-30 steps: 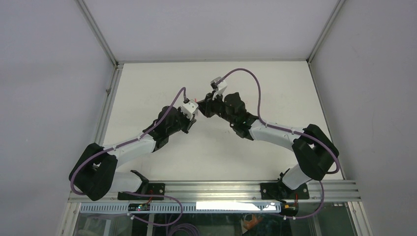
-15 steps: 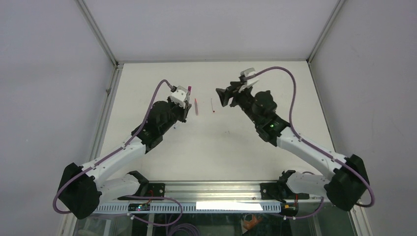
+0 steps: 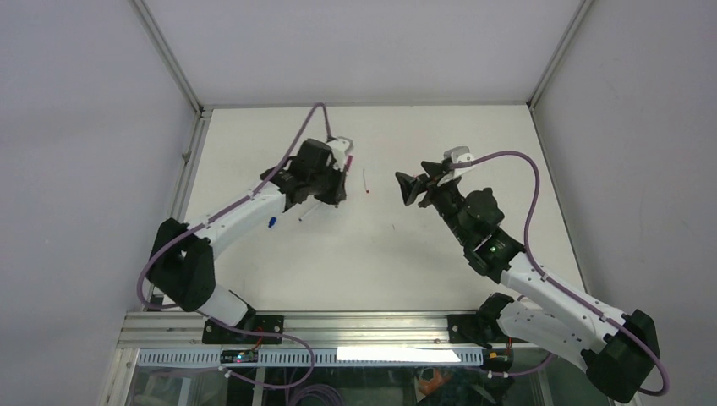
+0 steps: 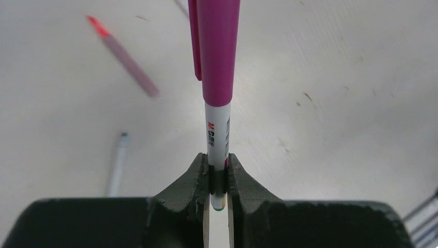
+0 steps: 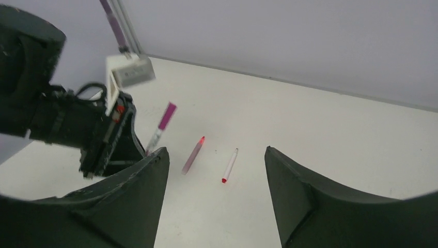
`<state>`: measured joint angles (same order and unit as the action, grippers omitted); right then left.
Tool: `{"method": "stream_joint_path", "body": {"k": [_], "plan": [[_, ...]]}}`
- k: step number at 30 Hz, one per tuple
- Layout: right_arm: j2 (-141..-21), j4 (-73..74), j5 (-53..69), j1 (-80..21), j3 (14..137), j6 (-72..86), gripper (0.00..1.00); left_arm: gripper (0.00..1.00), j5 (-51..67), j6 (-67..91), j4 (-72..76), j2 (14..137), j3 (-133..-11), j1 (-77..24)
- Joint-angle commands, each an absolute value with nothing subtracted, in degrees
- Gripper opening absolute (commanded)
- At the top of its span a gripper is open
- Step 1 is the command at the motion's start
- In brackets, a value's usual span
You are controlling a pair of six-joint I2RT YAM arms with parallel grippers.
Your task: Insert the pens into the pen caps
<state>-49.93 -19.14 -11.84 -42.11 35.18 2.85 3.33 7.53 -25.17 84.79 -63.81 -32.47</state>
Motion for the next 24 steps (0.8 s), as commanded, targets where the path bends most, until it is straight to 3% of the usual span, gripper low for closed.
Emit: {"method": "stream_joint_path", "body": {"k": [1, 6, 15, 20, 24], "plan": [[-45.8, -19.8, -17.6, -42.3, 34.6, 2.5, 0.71, 0.0, 10.3, 10.3, -31.1, 92.2, -69.5, -42.7], [-44.8, -20.0, -19.0, -42.2, 34.1, 2.5, 0.72, 0.0, 6.6, 14.6, -33.0, 100.4, -72.8, -46.9], [-45.8, -20.1, -19.4, -42.1, 34.0, 2.6, 0.74, 0.0, 6.6, 18.2, -31.1, 104.9, -73.4, -47.9], [-46.6, -20.1, -19.0, -42.0, 34.1, 3.0, 0.75, 0.1, 7.7, 19.1, -30.6, 107.7, -73.7, -48.8], [-47.1, -20.1, -18.6, -41.9, 34.0, 3.4, 0.75, 0.25, 7.9, 19.6, -29.7, 107.9, -73.8, -49.0]]}}
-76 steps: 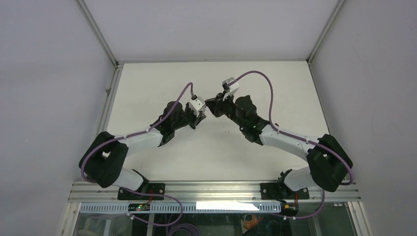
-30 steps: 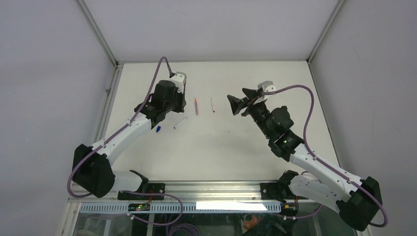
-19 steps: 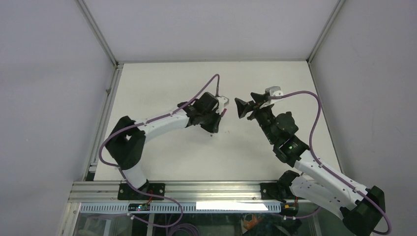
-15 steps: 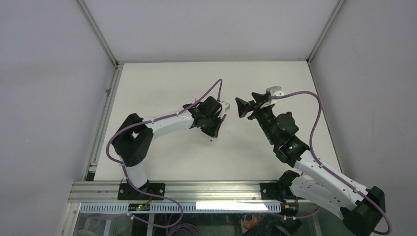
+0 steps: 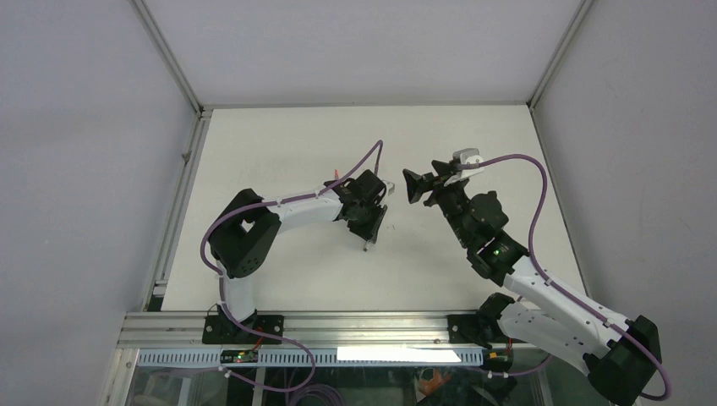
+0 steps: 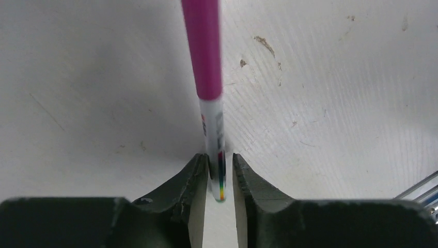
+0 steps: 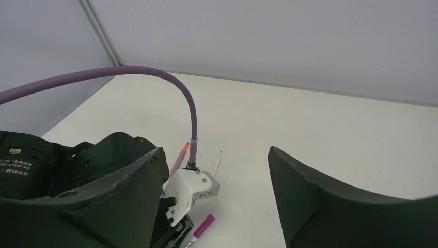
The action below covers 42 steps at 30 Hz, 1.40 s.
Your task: Insert the pens into the pen caps
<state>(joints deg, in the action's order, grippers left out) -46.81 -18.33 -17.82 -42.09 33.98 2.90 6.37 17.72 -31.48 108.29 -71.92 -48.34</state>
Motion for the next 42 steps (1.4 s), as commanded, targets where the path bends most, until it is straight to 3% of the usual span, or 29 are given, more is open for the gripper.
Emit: {"method": "stream_joint_path", "body": {"k": [1, 5, 12, 21, 28, 34, 42], "plan": [[-47.1, -20.1, -18.4, -41.9, 34.0, 3.5, 0.75, 0.27, 7.8, 19.5, -29.6, 107.8, -73.8, -49.0], [-47.2, -20.0, -18.3, -41.8, 34.0, 3.6, 0.75, 0.39, 7.4, 18.8, -29.7, 107.3, -74.1, -49.0], [-47.9, -20.0, -17.7, -41.8, 33.9, 4.2, 0.75, 0.49, 0.3, 15.7, -33.8, 99.7, -72.7, -47.1], [-48.6, -20.1, -16.5, -41.7, 33.9, 5.0, 0.76, 0.48, -7.0, 18.2, -40.4, 84.5, -62.1, -31.4], [-49.2, -20.5, -15.2, -41.7, 33.7, 5.6, 0.76, 0.57, -7.3, 16.8, -42.7, 76.5, -54.4, -15.3], [-48.8, -19.9, -13.9, -41.7, 33.9, 6.0, 0.76, 0.6, -7.7, 14.9, -45.6, 78.7, -56.2, -9.9], [-47.0, -20.4, -14.7, -41.7, 32.6, 5.4, 0.77, 0.55, -1.6, 7.1, -48.9, 87.9, -61.9, -5.9]]}}
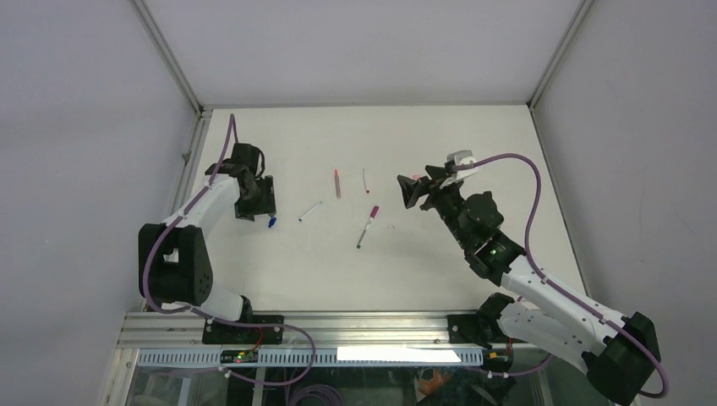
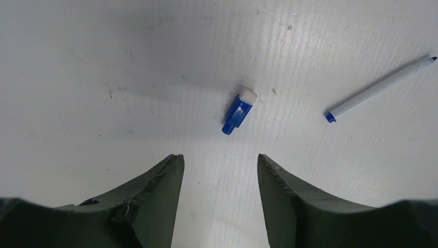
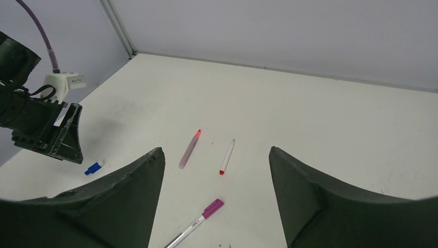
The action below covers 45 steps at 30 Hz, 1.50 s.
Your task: Insert the pens into the pen caps
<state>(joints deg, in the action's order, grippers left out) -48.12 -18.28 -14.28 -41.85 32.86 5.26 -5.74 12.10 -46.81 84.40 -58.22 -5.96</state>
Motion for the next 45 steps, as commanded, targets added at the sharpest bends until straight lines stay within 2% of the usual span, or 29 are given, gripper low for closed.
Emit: {"method": "stream_joint_path", "body": {"k": [1, 13, 23, 31, 34, 41, 45], "plan": [[-47.1, -20.3, -14.8, -41.7, 32.6, 5.4, 0.77, 0.54, -0.7, 6.7, -49.0, 89.2, -62.2, -6.0], [-48.6, -20.2, -14.6, -41.3, 32.9, 4.7, 0.77, 0.52, -0.1, 2.6, -49.0, 96.3, -65.8, -5.9], [-49.9, -20.3, -14.4, -40.9, 33.1, 4.7, 0.78, 0.39, -0.1, 1.3, -49.1, 100.8, -68.0, -5.9], [-50.4, -20.5, -14.2, -40.6, 33.0, 4.8, 0.78, 0.37, -0.1, 1.1, -49.0, 103.3, -69.0, -5.9], [-50.6, -21.0, -14.2, -40.4, 32.7, 5.0, 0.78, 0.32, -0.1, 1.1, -49.0, 104.3, -70.0, -5.9], [-51.2, -21.5, -13.8, -40.3, 32.5, 5.7, 0.78, 0.09, 2.4, 1.2, -48.8, 105.6, -69.5, -6.0], [-51.8, -22.1, -13.5, -40.3, 32.4, 6.0, 0.78, 0.07, 4.3, 3.8, -48.7, 104.5, -68.2, -6.3]]}}
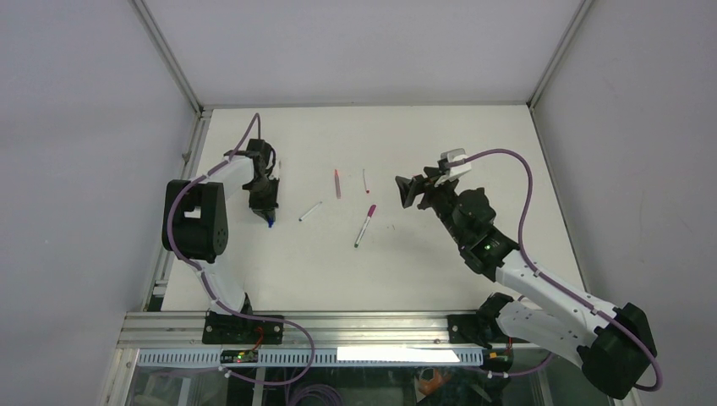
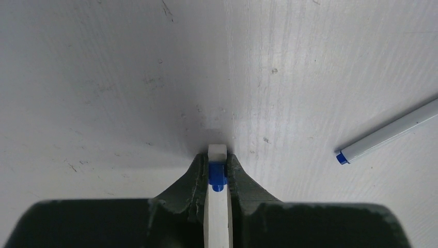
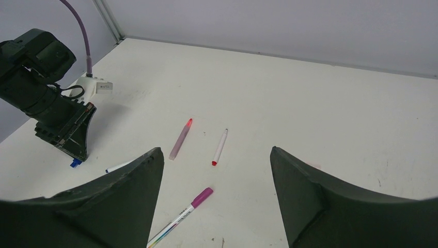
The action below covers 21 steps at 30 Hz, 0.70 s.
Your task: Insert the pens into the pen caps
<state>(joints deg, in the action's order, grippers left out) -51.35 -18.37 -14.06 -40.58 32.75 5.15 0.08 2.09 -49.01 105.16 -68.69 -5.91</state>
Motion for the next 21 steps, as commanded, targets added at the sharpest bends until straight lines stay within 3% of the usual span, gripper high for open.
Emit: {"method": "stream_joint_path", "body": {"k": [1, 7, 11, 14, 21], "plan": [[-51.8, -22.3, -13.4, -40.3, 32.4, 6.0, 0.78, 0.07, 5.0, 5.0, -48.7, 103.9, -68.0, -6.5], [-52.2, -21.9, -12.6, -40.2, 32.7, 6.5, 0.79, 0.05, 8.1, 11.3, -47.5, 100.4, -65.1, -7.8], [-52.5, -21.9, -12.5, -40.2, 32.7, 6.6, 0.78, 0.23, 6.7, 12.3, -47.1, 99.6, -65.6, -10.6], [-52.7, -22.1, -12.3, -40.2, 32.7, 6.6, 0.79, 0.31, 5.6, 11.9, -48.1, 99.0, -68.4, -12.4], [-52.9, -22.3, -12.1, -40.1, 32.5, 6.7, 0.79, 0.41, 1.5, 8.0, -52.2, 98.5, -78.2, -14.3]]}}
